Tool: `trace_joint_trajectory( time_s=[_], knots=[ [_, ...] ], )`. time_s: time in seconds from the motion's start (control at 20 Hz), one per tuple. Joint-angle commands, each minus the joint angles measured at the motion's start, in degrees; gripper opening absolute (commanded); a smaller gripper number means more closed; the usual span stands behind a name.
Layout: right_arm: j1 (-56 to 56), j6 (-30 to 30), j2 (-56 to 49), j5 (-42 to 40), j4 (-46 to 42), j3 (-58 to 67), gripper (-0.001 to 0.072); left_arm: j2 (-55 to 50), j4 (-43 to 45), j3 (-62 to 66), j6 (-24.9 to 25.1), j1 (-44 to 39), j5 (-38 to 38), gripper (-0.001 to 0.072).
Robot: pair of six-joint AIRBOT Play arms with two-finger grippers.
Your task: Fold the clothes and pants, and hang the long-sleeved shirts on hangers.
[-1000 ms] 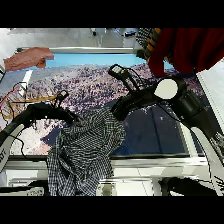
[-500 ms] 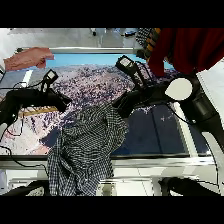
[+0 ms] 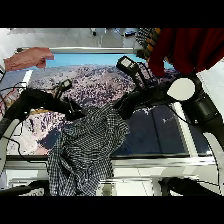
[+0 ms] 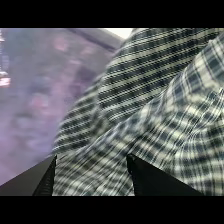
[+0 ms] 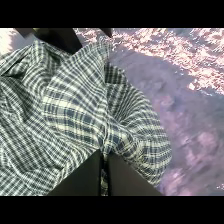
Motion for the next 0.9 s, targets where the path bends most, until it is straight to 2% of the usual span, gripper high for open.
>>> trace_joint_trajectory(
  time_s=[0.0,0.15,0.2,0.25,0.3,0.6,0.85],
  knots=[
    [0.0,0.0,0.0,1.6,0.6,0.0,0.0047,-3.1,-0.4,0.1,0.2,-3.5,-3.1,0.0533],
    [0.0,0.0,0.0,2.3,0.8,0.0,0.0047,-4.8,-0.5,2.1,0.2,-5.3,-6.6,0.0513],
    [0.0,-0.1,0.0,2.7,0.8,0.0,0.0047,-4.9,-0.5,2.8,0.2,-5.8,-8.4,0.0428],
    [0.0,0.0,0.0,3.1,0.8,0.0,0.0047,-4.9,-0.4,3.6,0.2,-6.1,-9.7,0.0210],
    [0.0,0.0,0.0,3.3,0.8,0.0,0.0047,-4.9,-0.4,4.3,0.2,-6.3,-10.3,0.0051],
    [-0.1,0.0,0.1,1.0,-1.4,0.0,0.0048,-1.0,1.8,6.7,0.1,-3.9,-11.6,0.0049],
    [-0.1,0.0,0.9,-13.1,-5.6,2.4,0.0047,10.2,2.8,7.2,0.2,1.9,-25.7,0.0048]
  ],
)
